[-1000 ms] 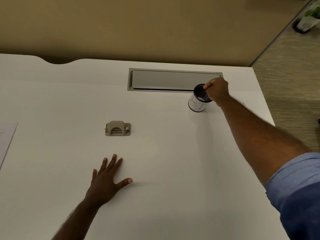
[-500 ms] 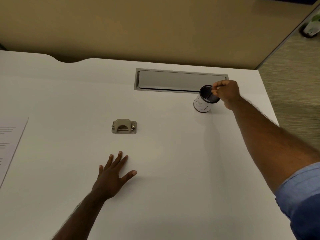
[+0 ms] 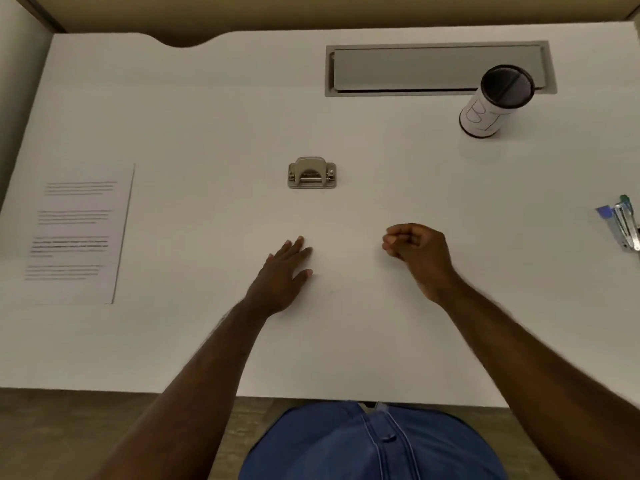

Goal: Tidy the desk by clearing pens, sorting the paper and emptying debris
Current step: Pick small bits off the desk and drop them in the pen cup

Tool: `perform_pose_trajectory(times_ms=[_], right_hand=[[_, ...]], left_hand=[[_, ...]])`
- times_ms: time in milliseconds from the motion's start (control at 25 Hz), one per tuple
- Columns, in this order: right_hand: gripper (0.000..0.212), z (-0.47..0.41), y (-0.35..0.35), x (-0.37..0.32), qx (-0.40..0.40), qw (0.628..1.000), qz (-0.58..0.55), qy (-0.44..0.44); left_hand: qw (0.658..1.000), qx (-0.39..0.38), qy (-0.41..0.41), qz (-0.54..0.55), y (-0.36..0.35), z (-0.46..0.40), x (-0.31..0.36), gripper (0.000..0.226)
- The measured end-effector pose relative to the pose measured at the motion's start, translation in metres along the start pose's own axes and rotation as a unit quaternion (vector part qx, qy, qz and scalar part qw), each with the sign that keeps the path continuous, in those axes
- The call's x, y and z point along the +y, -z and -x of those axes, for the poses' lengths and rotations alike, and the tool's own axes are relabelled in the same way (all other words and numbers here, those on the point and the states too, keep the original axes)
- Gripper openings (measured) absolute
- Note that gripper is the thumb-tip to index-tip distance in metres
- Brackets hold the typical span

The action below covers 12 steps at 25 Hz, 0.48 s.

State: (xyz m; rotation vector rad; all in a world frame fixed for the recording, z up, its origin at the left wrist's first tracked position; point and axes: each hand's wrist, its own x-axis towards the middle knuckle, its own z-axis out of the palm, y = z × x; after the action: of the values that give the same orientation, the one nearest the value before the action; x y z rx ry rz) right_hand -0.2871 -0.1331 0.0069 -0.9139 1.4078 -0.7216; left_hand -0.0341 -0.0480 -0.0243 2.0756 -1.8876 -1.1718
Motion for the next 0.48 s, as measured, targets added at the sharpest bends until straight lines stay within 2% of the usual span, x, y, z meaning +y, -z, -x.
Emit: perform_pose_trajectory(times_ms=[120,240,400,480], right_hand=[[0.013,0.032,-0.03,0.032,-0.03,0.997,0.068,-0.01],[0.01,0.049,-0.048,0.054,-0.01,0.992,0.123,-0.004],[0.016,0.065,-0.059,0.083,0.068,0.951,0.291,0.085],[0.023,0.077,-0.061,0.098,0.081,0.933,0.325,0.129]], left_hand=[[0.999,-0.015,-0.026,-0.037,-0.007,0.017,-0.01,0.065],[0.992,-0.039,-0.046,-0.106,-0.024,0.036,-0.016,0.082],[0.978,-0.046,-0.066,-0.192,-0.044,0.048,-0.014,0.093],[0.975,-0.046,-0.067,-0.205,-0.05,0.05,-0.011,0.094]])
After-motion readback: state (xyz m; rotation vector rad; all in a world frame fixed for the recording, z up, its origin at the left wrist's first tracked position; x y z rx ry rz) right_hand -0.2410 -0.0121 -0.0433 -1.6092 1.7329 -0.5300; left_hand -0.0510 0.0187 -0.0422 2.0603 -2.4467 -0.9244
